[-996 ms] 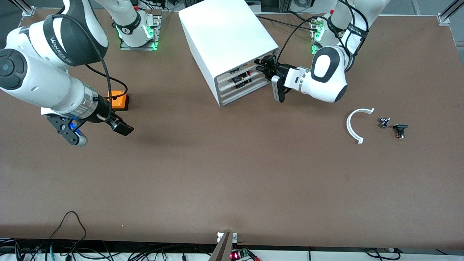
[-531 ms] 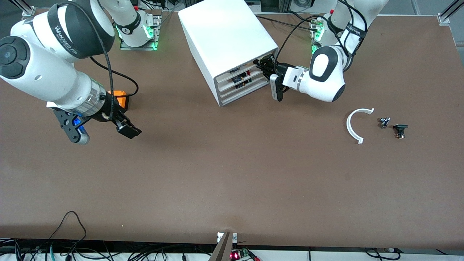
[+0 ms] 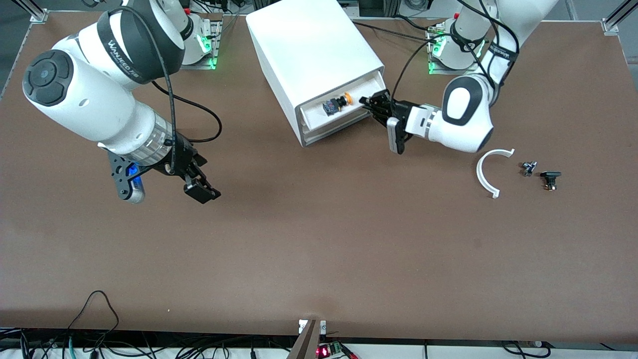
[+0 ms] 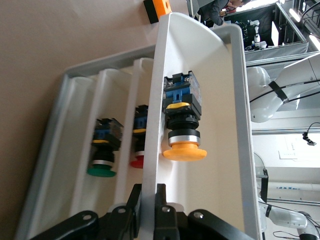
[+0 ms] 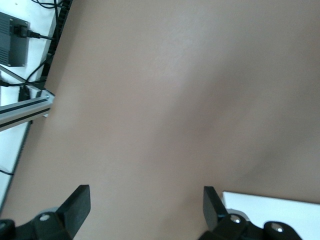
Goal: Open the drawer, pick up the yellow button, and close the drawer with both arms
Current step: 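Reach the right gripper into the drawer while the left gripper withdraws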
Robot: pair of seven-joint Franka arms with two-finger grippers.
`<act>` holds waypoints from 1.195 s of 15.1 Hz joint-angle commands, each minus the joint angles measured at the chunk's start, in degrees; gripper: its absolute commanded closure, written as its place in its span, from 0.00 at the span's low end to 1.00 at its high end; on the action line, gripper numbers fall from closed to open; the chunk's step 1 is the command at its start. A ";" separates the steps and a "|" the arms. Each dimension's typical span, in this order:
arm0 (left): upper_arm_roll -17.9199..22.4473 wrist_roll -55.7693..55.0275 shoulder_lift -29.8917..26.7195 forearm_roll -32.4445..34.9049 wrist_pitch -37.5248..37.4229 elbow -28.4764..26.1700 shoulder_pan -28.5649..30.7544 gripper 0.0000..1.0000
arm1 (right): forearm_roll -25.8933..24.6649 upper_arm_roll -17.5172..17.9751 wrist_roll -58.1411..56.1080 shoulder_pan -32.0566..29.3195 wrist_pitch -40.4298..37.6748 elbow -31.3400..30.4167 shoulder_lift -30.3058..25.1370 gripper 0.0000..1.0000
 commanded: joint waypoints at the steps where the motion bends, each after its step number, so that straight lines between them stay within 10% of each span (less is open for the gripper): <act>1: 0.54 -1.18 5.02 5.25 0.94 6.16 2.09 1.00 | 0.93 -0.03 5.21 1.84 0.55 5.37 2.96 0.00; 7: 0.55 -4.44 5.38 8.16 0.94 8.63 2.97 0.96 | 2.16 -0.21 15.23 10.00 4.86 5.46 3.40 0.00; 8: 0.55 -4.44 5.12 8.25 0.94 8.63 3.06 0.60 | 1.81 -0.30 16.11 11.93 4.77 5.46 3.92 0.00; 9: 0.55 -4.35 4.77 9.04 0.85 8.63 3.15 0.01 | 1.72 -0.56 17.95 13.87 4.95 5.55 4.71 0.00; 18: 0.46 -28.66 2.57 28.44 -13.80 25.04 4.38 0.00 | -1.62 -0.56 27.36 23.54 5.39 6.87 9.90 0.00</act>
